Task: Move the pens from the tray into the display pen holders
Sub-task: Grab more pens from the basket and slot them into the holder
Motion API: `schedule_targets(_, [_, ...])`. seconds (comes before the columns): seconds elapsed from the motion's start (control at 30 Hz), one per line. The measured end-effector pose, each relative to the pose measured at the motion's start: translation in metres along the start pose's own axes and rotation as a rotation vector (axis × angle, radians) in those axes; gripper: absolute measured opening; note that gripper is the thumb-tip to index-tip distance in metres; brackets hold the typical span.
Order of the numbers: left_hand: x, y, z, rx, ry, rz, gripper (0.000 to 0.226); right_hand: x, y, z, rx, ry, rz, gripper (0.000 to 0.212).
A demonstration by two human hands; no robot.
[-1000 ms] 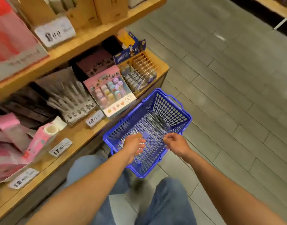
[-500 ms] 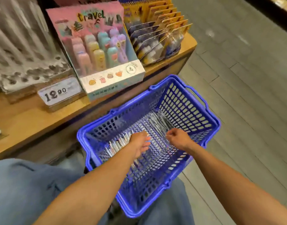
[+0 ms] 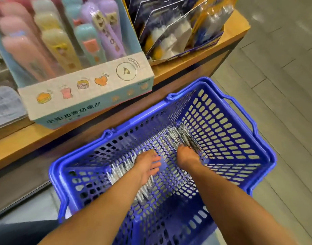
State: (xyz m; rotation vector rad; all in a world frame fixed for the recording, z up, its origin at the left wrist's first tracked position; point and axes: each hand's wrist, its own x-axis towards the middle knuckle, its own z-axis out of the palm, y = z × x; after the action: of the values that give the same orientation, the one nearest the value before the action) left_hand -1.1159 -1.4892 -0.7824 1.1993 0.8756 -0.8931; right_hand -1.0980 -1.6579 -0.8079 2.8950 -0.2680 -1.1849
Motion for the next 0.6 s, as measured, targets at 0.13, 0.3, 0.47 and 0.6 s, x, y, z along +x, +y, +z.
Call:
schedule_targets(0.13, [0.007,-0.007,-0.006,-0.05,0.007,-0.032,0.034,0.011,-0.007,0.015,-0.061,0.004,0.001,0.035])
schedule_targets(0.3, [0.016,-0.009,-0.014,-0.096,0.074,-0.026,0.038,0.012,-0.011,0.019,-0.074,-0.012,-0.044,0.042])
schedule_targets(0.47, [0.016,-0.008,-0.003,-0.118,0.097,-0.025,0.039,-0.008,-0.023,-0.008,0.031,-0.177,-0.332,0.028])
schedule_targets(0.6, [0.014,-0.005,0.006,-0.214,0.113,-0.027,0.034,-0.037,-0.036,-0.01,0.122,-0.269,-0.505,0.018])
